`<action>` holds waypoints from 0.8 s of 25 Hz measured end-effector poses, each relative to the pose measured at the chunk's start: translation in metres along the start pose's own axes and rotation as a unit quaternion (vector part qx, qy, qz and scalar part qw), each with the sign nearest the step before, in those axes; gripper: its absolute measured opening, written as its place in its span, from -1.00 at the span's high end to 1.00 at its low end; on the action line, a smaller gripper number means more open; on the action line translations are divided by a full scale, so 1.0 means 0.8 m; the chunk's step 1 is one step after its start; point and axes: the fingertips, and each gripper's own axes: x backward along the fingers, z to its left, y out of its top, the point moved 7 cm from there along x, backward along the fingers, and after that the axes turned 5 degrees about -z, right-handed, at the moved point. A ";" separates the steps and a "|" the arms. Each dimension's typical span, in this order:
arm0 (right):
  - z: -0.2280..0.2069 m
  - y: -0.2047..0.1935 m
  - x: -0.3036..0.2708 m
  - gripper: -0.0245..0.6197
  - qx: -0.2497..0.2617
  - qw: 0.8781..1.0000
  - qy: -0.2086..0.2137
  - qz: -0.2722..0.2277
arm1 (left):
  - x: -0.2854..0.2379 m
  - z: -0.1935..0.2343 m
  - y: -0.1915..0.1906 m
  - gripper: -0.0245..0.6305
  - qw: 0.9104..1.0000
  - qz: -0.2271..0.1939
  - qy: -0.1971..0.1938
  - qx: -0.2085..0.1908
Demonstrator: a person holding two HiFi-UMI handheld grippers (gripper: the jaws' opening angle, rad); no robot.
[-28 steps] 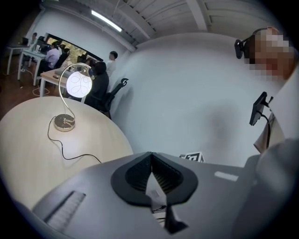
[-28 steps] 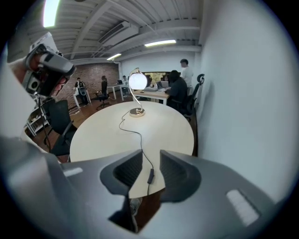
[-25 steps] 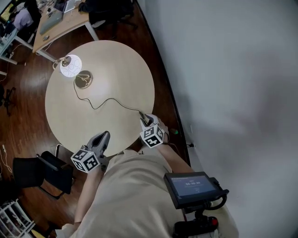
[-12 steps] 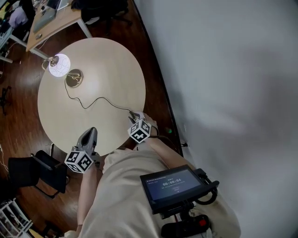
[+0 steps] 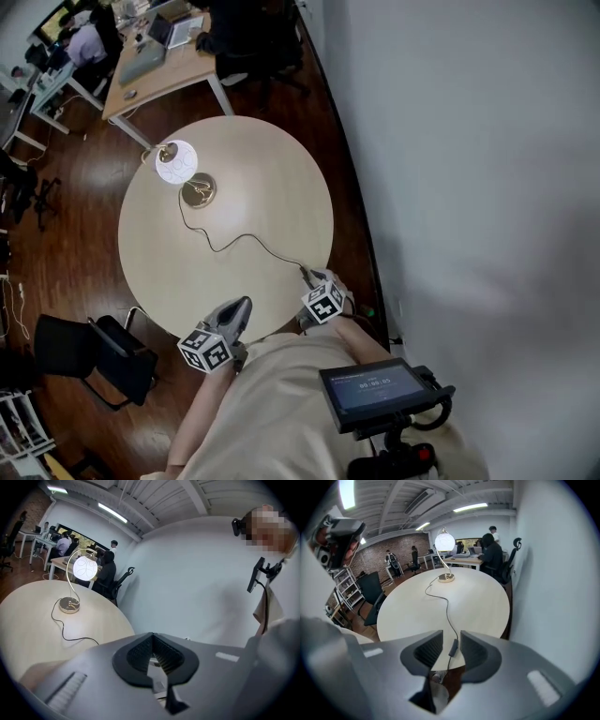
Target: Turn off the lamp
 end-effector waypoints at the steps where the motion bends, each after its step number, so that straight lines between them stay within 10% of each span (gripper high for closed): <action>1: 0.002 -0.001 0.002 0.57 -0.007 1.000 0.003 0.003 | 0.000 -0.003 0.003 0.93 1.000 -0.005 -0.006 0.003; 20: -0.023 0.002 0.010 0.57 -0.017 0.999 0.025 0.017 | -0.022 0.000 0.025 0.93 0.994 -0.059 -0.060 0.065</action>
